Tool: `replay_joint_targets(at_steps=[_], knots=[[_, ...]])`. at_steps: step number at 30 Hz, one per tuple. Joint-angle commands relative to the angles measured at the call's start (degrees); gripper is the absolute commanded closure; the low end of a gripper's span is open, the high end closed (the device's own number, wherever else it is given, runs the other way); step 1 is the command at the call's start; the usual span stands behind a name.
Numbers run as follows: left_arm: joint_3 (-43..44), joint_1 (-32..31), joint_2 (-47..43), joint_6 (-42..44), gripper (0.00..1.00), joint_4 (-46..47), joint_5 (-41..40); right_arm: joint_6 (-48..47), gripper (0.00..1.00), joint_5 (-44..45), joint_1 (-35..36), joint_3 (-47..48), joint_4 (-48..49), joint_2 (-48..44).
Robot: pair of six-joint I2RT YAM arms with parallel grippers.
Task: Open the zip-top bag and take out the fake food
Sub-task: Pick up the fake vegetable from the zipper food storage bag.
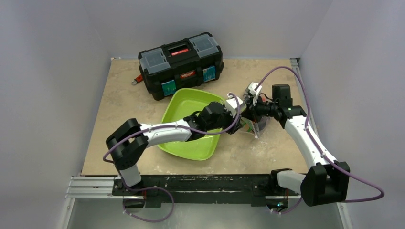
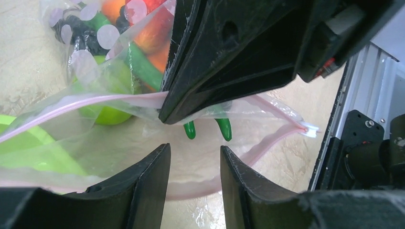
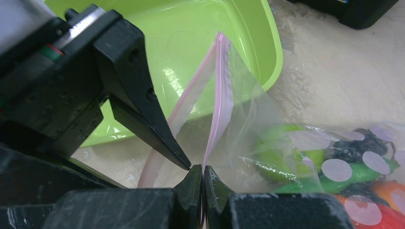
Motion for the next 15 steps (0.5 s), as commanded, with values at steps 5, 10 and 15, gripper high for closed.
replay_joint_targets(at_steps=[5, 10, 15], knots=[[6.32, -0.27, 5.04, -0.09, 0.58, 4.02, -0.05, 1.22, 1.00, 0.14, -0.44, 1.72, 1.86, -0.57], [7.15, -0.30, 7.86, -1.21, 0.55, 4.39, -0.38, 1.67, 1.00, -0.65, -0.91, 2.01, 1.80, -0.79], [7.74, -0.30, 10.47, -2.37, 0.52, 4.92, -0.69, 2.31, 1.00, -2.42, -1.68, 2.46, 1.48, -0.93]])
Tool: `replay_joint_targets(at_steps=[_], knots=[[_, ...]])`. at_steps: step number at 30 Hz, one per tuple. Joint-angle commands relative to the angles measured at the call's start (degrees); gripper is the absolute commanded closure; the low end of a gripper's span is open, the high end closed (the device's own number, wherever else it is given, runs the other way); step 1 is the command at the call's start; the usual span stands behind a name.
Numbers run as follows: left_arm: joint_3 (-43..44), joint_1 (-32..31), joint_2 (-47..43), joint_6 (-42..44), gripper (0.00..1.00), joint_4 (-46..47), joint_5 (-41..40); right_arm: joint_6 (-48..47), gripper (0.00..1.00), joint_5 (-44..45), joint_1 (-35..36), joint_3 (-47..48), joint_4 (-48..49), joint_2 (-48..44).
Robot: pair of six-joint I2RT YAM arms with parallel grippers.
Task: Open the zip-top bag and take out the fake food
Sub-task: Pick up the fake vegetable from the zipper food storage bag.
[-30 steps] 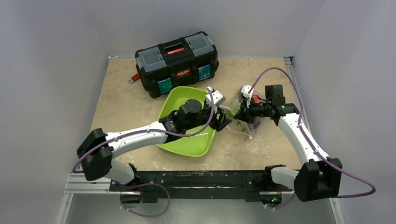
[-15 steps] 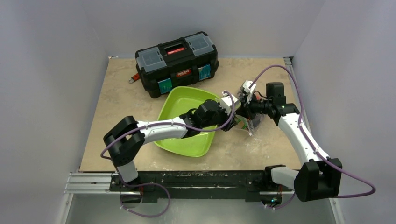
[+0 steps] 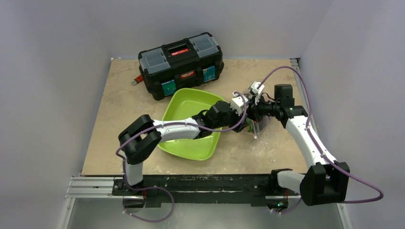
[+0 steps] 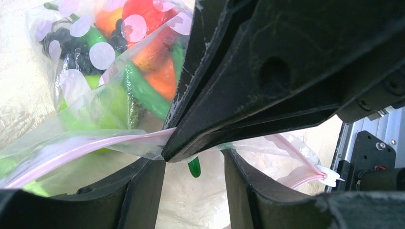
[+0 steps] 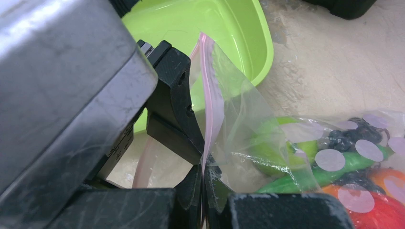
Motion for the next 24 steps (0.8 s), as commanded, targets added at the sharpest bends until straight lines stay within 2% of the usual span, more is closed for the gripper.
replay_joint_targets(at_steps=[1, 8, 13, 18, 24], knots=[[2.46, -0.30, 2.56, -1.53, 0.52, 1.74, -0.56, 1.03, 1.00, -2.33, -0.58, 2.41, 1.61, -0.93], [3.67, -0.27, 2.61, -3.11, 0.50, -1.83, -1.21, 1.89, 1.00, -2.84, -0.71, 2.72, 1.70, -1.01], [-1.43, -0.29, 0.16, -6.17, 0.50, 3.66, -2.46, 6.37, 1.00, -2.07, -1.39, 3.19, 4.42, -0.84], [-2.63, -0.29, -0.84, -6.22, 0.50, 7.25, -1.77, 9.56, 1.00, -2.51, -1.37, 3.04, 6.32, -0.50], [-1.57, -0.30, 0.17, -6.55, 0.50, 5.92, -2.66, 10.01, 1.00, -2.95, -1.46, 2.78, 6.51, -0.75]])
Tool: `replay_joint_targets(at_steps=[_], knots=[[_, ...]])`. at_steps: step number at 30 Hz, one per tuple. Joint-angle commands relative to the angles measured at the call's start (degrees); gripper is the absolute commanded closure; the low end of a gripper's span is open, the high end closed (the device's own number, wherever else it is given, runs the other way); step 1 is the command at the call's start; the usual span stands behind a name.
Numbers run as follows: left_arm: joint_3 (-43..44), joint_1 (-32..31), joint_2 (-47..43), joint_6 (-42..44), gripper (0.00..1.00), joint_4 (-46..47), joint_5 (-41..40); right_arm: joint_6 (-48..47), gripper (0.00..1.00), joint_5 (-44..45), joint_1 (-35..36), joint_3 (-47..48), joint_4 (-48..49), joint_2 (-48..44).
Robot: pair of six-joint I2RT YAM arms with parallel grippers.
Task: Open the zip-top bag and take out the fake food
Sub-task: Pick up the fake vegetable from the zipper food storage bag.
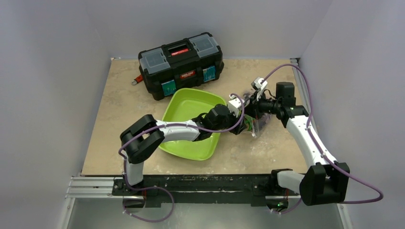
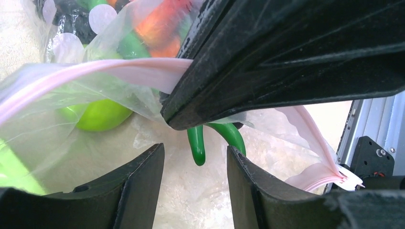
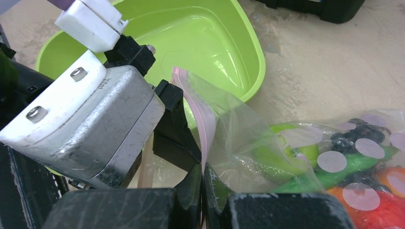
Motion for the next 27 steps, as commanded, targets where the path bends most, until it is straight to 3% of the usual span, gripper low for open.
replay_joint_targets(at_steps=[1, 5, 13, 27], knots=[[1.66, -0.30, -1.16, -1.16, 0.50, 1.83, -0.87, 1.68, 1.00, -2.66, -0.37, 2.38, 2.56, -0.75], [3.39, -0.21, -0.13, -2.02, 0.51, 0.15, -1.71, 1.53, 1.00, -3.92, -0.47, 2.38, 2.30, -0.75], [4.15, -0.12, 0.21, -3.00, 0.62, -1.10, -3.01, 1.50, 1.00, -4.22, -1.06, 2.38, 2.10, -1.00], [5.51, -0.30, 0.77, -9.46, 0.57, -5.17, -5.74, 1.67, 1.00, -4.28, -2.07, 2.12, 2.29, -1.19]])
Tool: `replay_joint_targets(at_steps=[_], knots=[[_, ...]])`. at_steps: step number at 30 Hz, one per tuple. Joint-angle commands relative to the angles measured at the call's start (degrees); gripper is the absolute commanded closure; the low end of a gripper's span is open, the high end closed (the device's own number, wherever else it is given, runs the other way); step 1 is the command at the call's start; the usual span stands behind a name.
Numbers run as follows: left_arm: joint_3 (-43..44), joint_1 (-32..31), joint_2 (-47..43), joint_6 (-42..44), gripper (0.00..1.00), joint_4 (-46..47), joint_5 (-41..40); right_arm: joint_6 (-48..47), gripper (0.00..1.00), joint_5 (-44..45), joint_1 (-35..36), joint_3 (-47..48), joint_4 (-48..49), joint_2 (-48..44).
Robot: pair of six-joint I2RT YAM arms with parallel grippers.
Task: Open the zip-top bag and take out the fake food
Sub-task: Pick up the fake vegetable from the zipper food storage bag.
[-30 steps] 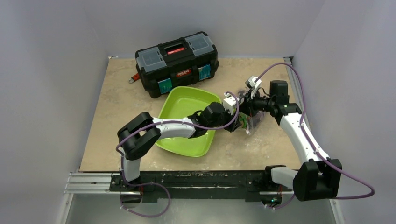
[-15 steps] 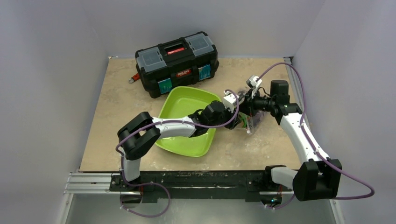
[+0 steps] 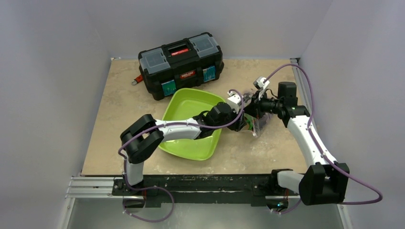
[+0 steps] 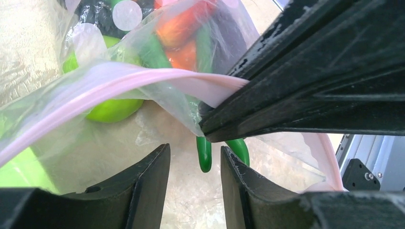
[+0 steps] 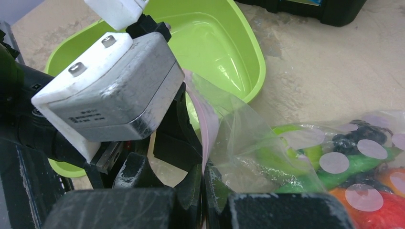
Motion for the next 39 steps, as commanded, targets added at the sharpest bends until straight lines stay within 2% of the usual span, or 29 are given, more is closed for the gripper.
replay_joint_targets(at_steps=[1, 12, 16, 19, 20, 26, 31, 39], knots=[[2.45, -0.30, 0.83, -4.40, 0.57, -0.59, -2.19, 0.59, 1.00, -1.78, -0.54, 2.12, 1.86, -1.23], [7.44, -0.30, 3.96, -5.69, 0.62, -4.65, -1.66, 0.65, 1.00, -2.05, -0.80, 2.03, 1.88, -1.69], [7.65, -0.21, 4.02, -5.88, 0.77, -4.86, -1.33, 0.66, 1.00, -2.19, -0.73, 2.03, 1.86, -1.72], [7.87, -0.12, 3.81, -5.55, 0.97, -5.16, 0.01, 0.53, 1.00, -2.05, -0.89, 1.94, 1.86, -1.88], [7.76, -0.12, 3.30, -5.44, 1.00, -5.30, 0.23, 0.50, 1.00, -1.94, -0.96, 1.87, 1.86, -1.89], [6.34, -0.22, -4.74, -4.18, 1.00, -8.65, 1.30, -0.54, 1.00, -0.25, -1.14, 1.55, 1.70, -2.13], [6.08, -0.12, -11.25, -2.46, 1.00, -15.87, 3.63, -2.71, 1.00, 2.76, -1.15, 1.01, 0.94, -2.33], [3.99, -0.12, -15.94, -0.75, 1.00, -26.38, 6.05, -3.96, 1.00, 4.54, -1.16, 0.07, 0.89, -2.71]])
